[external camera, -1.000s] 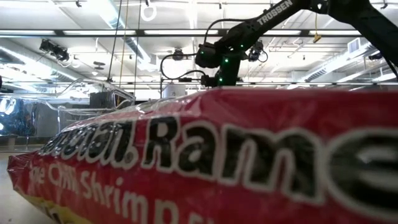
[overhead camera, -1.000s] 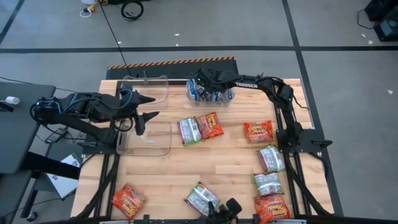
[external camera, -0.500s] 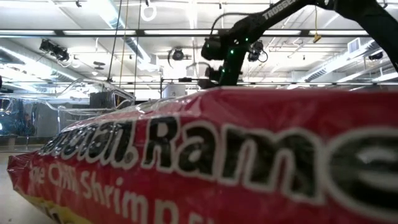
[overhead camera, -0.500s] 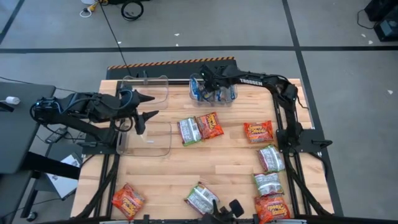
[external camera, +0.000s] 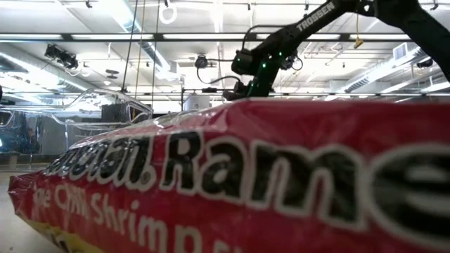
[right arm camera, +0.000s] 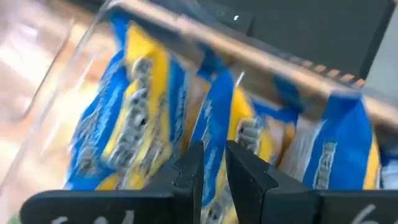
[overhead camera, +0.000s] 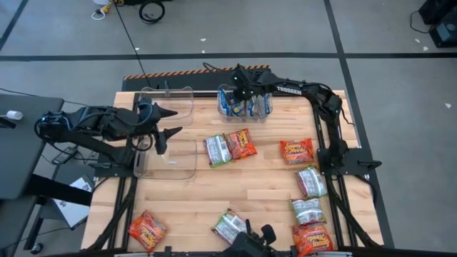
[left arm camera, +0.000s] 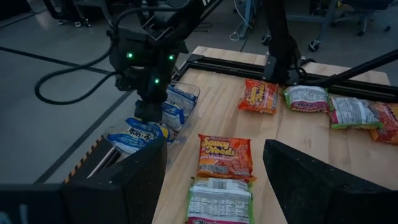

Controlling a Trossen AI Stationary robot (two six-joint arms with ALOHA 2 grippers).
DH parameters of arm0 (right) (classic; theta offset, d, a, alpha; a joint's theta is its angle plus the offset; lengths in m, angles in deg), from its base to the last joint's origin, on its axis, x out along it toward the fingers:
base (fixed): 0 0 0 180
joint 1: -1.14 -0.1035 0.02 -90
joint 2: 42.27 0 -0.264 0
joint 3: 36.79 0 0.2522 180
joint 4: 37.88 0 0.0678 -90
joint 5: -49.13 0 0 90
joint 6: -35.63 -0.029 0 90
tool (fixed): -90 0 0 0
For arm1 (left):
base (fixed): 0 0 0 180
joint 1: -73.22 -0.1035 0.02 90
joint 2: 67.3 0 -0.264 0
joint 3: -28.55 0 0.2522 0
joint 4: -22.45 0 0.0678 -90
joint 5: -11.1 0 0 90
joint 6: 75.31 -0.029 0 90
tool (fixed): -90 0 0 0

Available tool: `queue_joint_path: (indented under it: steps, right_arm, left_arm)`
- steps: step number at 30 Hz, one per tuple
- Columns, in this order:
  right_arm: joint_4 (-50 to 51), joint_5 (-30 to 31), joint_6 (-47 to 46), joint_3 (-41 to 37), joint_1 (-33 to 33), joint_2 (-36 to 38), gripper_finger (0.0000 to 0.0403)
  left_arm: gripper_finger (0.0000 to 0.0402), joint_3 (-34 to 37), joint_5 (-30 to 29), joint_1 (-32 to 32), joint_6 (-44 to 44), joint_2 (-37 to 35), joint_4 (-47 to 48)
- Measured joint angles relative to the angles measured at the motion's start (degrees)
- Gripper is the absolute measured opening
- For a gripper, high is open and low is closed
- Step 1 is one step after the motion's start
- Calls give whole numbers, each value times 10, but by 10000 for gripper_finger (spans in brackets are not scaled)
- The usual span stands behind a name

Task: Sort Maruchan noodles
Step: Adjust the blue noodle packs into the right transparent bin

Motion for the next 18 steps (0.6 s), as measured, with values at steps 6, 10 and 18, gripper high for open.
queue_joint_path:
  steps: [6, 10, 18]
  right_arm:
    - [-32, 122, -31, 0, 1, -29, 67]
    - [-71, 185, -45, 0, -9, -28, 58]
    - [-46, 39, -76, 2, -28, -4, 46]
  left_arm:
    - [272, 0, 0, 0, 0, 0, 1]
    - [272, 0, 0, 0, 0, 0, 1]
    - [272, 0, 0, 0, 0, 0, 1]
